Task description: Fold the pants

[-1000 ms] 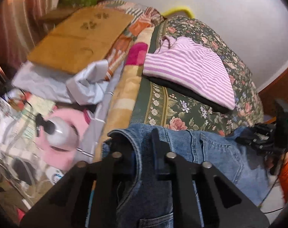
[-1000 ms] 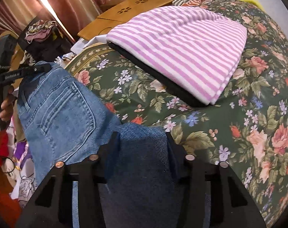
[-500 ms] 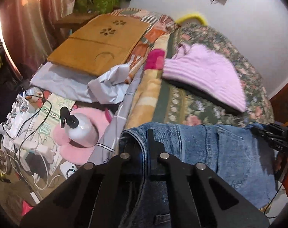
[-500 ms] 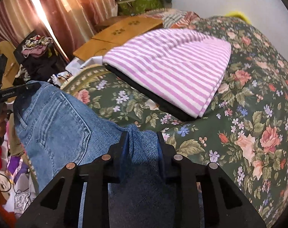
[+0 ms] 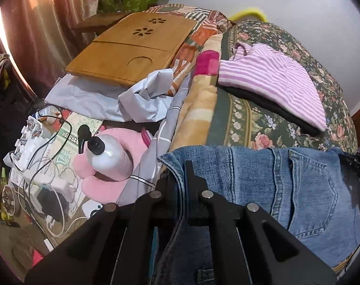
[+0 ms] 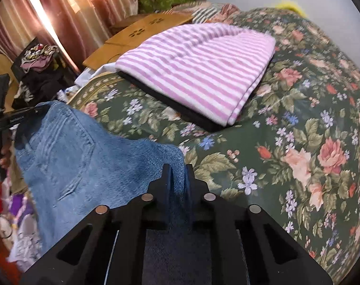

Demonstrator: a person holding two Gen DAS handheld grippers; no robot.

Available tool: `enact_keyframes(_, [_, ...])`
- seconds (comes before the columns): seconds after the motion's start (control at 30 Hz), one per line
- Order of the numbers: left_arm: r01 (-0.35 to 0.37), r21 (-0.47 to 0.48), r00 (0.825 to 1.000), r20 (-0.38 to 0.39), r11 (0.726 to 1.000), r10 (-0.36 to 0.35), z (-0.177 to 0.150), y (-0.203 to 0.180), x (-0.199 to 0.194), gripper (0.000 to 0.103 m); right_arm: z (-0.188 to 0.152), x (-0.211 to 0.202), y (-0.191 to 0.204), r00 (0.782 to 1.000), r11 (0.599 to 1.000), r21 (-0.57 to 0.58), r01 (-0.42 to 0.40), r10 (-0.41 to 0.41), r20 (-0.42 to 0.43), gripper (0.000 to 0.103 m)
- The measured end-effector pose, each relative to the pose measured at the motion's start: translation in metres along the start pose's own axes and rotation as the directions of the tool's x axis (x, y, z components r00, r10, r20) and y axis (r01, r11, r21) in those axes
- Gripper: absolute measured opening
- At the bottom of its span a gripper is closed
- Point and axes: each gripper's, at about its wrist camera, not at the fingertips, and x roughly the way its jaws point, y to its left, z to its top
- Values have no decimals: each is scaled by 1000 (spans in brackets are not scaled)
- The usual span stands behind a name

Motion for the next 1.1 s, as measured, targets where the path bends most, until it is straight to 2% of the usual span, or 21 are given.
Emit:
enact_keyframes(0.07, [-6, -1, 1000, 0, 1000, 6, -2, 2, -1, 6, 1, 0, -13, 999, 996, 77, -34, 33, 6, 7])
enact_keyframes(0.2, [-32, 26, 999, 2, 999, 32, -9, 0, -2, 7, 1, -3, -24, 1000, 996, 90, 3, -4, 15, 6])
enact_keyframes(0.27, [-62, 46, 998, 11, 997, 61, -10, -2, -4, 7, 0, -7, -23, 998, 996, 83, 45, -47, 29, 5])
enact_keyframes(0.3, [-68, 47, 998, 10, 997, 67, -10, -2, -4, 7, 0, -9, -22, 993, 991, 63, 116, -118, 28, 2])
enact_keyframes(0.33, [-68, 47, 998, 7, 997, 67, -10, 0, -4, 8, -1, -14, -25, 988, 988, 60, 143, -146, 43, 2])
enact_keyframes(0.37, [-62, 44, 998, 1, 997, 62, -9, 2, -4, 8, -3, -19, -31, 990, 988, 87, 130, -134, 39, 2])
enact_keyframes(0.43, [-52, 57, 999, -7, 997, 53, -9, 4, -6, 14, -7, -33, -41, 999, 986, 166, 30, -35, 28, 3])
enact_keyframes(0.53, [-102, 62, 995, 11, 993, 101, -7, 5, -21, 27, -16, -56, -29, 998, 992, 119, 36, -41, 40, 4])
enact_keyframes(0.63, [-60, 28, 998, 30, 998, 59, -8, 11, -45, 28, -24, -70, -8, 998, 998, 57, 31, -34, 49, 16])
enact_keyframes(0.7, [-41, 13, 999, 33, 999, 41, -13, 11, -58, 28, -30, -76, 5, 998, 999, 32, 13, -15, 59, 30])
enact_keyframes(0.83, [19, 31, 999, 41, 999, -21, -34, -3, -80, 32, -48, -70, 36, 999, 999, -48, 13, -10, 52, 35])
enact_keyframes(0.93, [33, 53, 998, 59, 998, -36, -52, -16, -86, 43, -64, -53, 45, 1000, 998, -69, 11, -11, -1, 38])
enact_keyframes(0.97, [41, 68, 998, 44, 997, -44, -59, -19, -83, 43, -69, -47, 46, 1000, 997, -70, 21, -22, -15, 39])
enact_keyframes(1.03, [6, 101, 1000, 16, 995, -8, -70, -24, -74, 42, -80, -46, 46, 999, 995, -84, 47, -46, 8, 39])
enact_keyframes(1.07, [-56, 132, 998, 10, 990, 55, -78, -25, -66, 43, -81, -48, 45, 999, 995, -79, 54, -53, 9, 39])
enact_keyframes(1.1, [-88, 151, 996, 6, 985, 88, -83, -24, -59, 44, -83, -51, 44, 998, 996, -71, 57, -57, 5, 39])
